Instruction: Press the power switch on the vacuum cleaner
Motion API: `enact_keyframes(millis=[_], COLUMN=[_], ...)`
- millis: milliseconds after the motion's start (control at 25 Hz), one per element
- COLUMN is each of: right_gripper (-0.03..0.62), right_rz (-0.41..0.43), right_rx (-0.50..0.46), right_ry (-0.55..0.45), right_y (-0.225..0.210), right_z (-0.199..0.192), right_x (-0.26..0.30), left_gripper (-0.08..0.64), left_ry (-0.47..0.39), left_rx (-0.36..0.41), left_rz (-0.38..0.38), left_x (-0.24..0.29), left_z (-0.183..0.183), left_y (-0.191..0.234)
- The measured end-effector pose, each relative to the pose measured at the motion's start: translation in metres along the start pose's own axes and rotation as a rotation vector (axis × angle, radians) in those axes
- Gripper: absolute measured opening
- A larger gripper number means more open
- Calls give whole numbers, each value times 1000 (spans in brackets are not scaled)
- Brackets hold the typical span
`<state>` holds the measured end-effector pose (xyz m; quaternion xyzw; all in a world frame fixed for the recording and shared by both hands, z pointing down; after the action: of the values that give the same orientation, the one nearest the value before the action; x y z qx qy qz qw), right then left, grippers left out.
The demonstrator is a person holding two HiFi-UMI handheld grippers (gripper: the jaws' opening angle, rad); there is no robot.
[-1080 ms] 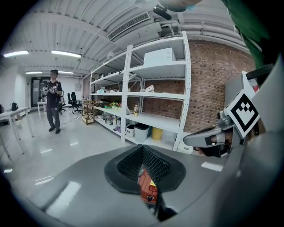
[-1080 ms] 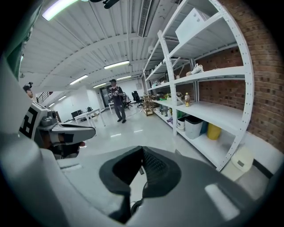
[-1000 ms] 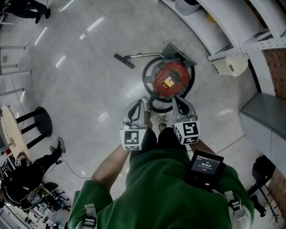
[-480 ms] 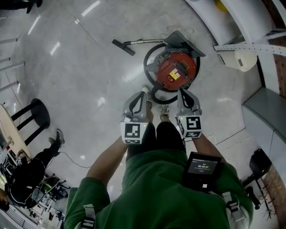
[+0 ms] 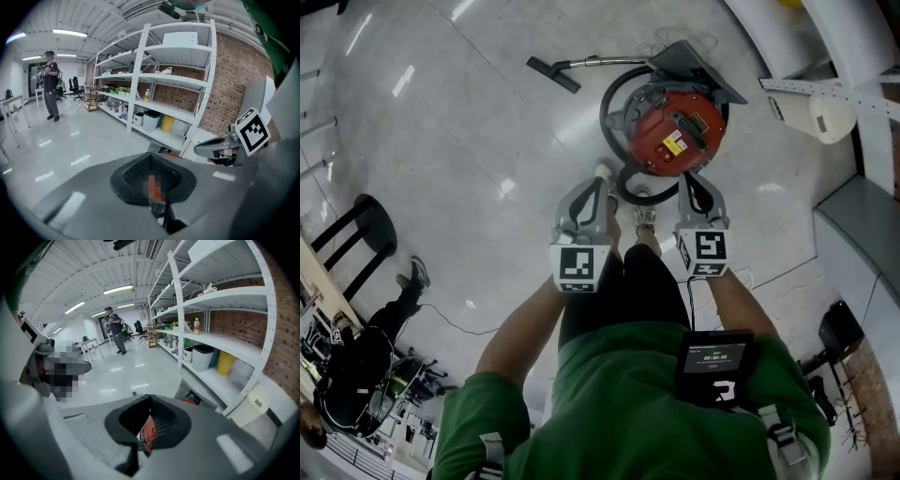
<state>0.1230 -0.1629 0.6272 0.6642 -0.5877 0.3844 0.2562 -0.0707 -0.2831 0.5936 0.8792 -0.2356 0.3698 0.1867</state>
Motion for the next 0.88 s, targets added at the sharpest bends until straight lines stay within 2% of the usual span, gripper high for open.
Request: enact_keyframes(millis=[440, 880], right_gripper=[3, 3], right_rz=[23, 29], right_rx=[-66, -88], right_ry=[97, 173], right_y=[-9, -22], right_z=[-39, -79], right_x=[53, 95], left_gripper=[8, 8], left_ry=[60, 92], left_rx=[-9, -47], left_rz=[-24, -35], left_x=[44, 78], left_z=[-34, -64], left_y=[12, 12])
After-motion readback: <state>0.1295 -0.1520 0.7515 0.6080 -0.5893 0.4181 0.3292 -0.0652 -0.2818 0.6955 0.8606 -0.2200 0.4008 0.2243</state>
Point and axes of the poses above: the fingertips, and each gripper's own axes: x forward along the fingers, y to its left, z out of its top, the point moved 8 cm from there along -x, backward along the fingers, and after that the axes turned 12 degrees about y, right-handed, at the moved point
